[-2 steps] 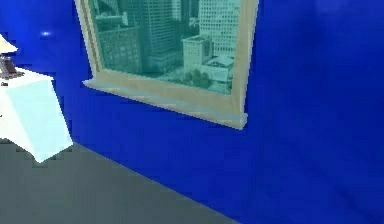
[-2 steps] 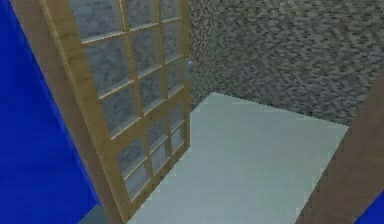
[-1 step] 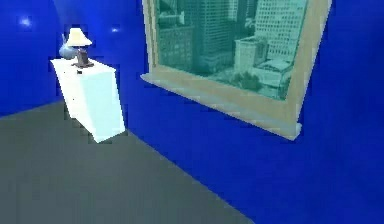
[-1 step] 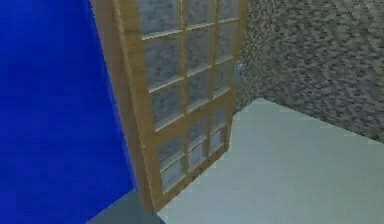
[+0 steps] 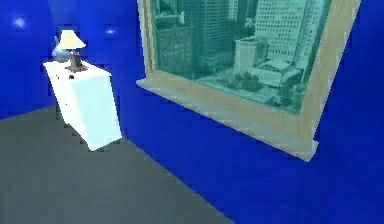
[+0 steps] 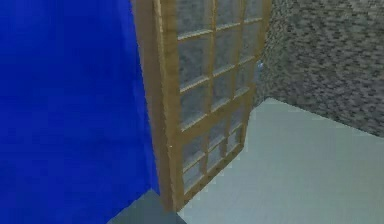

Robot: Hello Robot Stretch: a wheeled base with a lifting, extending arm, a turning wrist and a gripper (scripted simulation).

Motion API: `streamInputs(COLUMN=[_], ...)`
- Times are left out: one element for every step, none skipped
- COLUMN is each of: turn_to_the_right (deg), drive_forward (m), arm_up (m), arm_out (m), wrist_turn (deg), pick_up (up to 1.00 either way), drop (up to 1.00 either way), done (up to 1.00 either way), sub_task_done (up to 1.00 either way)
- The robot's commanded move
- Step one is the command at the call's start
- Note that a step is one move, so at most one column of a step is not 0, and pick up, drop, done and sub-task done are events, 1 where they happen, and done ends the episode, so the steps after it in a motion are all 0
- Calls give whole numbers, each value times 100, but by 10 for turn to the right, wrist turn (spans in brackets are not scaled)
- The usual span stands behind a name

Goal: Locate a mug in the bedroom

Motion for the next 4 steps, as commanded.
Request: streamInputs(turn_to_the_right=[450,450,60,0], drive_forward=[0,0,0,30], arm_up=[0,0,0,0], arm_out=[0,0,0,0], wrist_turn=[0,0,0,0], pick_up=[0,0,0,0], drop=[0,0,0,0], done=[0,0,0,0], sub_task_done=[0,0,0,0])
